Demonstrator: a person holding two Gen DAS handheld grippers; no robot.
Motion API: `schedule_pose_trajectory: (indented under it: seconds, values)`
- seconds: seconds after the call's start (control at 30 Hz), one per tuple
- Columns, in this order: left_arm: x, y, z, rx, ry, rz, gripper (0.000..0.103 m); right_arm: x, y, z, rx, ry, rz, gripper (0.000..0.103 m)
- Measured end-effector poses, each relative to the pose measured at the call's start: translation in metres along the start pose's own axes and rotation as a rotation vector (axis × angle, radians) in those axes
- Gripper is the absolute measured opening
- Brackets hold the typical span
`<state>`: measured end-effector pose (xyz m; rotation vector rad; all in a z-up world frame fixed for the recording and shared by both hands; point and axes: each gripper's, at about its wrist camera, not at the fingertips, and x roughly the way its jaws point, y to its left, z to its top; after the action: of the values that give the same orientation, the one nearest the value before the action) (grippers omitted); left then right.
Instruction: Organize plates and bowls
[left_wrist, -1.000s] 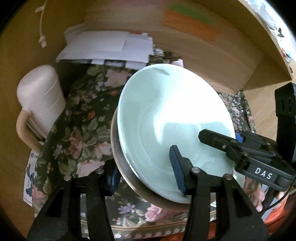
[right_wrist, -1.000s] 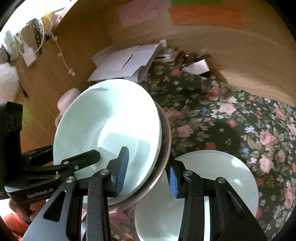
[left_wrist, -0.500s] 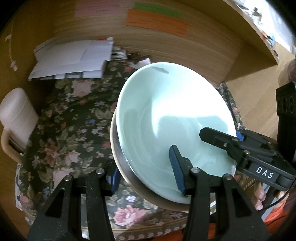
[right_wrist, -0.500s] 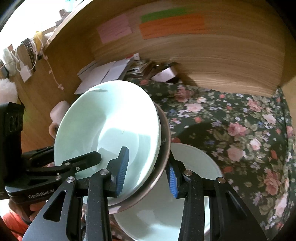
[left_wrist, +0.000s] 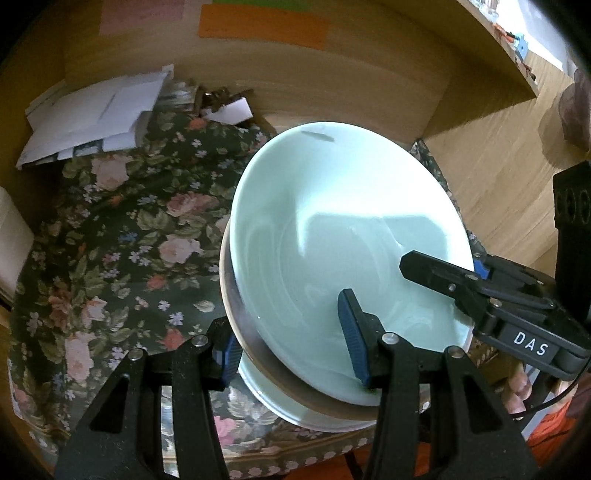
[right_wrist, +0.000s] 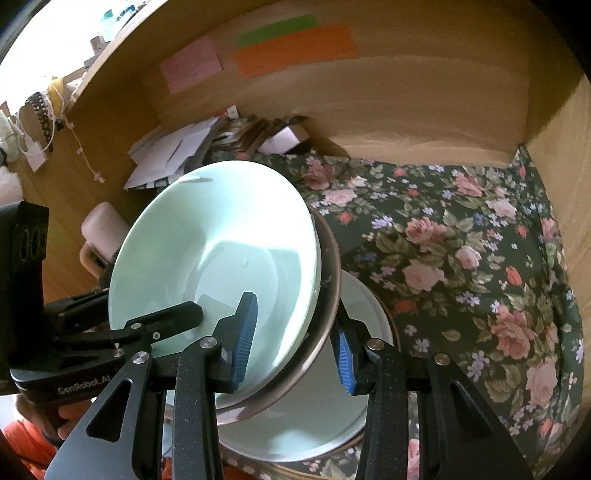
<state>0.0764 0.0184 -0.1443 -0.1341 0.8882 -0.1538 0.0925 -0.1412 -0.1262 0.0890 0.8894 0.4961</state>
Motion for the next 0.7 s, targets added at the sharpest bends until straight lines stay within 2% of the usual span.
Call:
schedule_pose_trajectory:
  seconds: [0.53,0.7]
  values:
    - [0.039,-0.001,-0.005,-0.006,0.103,0.008,0.048,0.030,-0.024,-0.012,0.065,0.092,0.011,0.035]
    - [0.039,-0.002,-0.005,0.004,0.102,0.001,0.048,0.030,-0.025,-0.013,0.059,0.084,0.022,0.035]
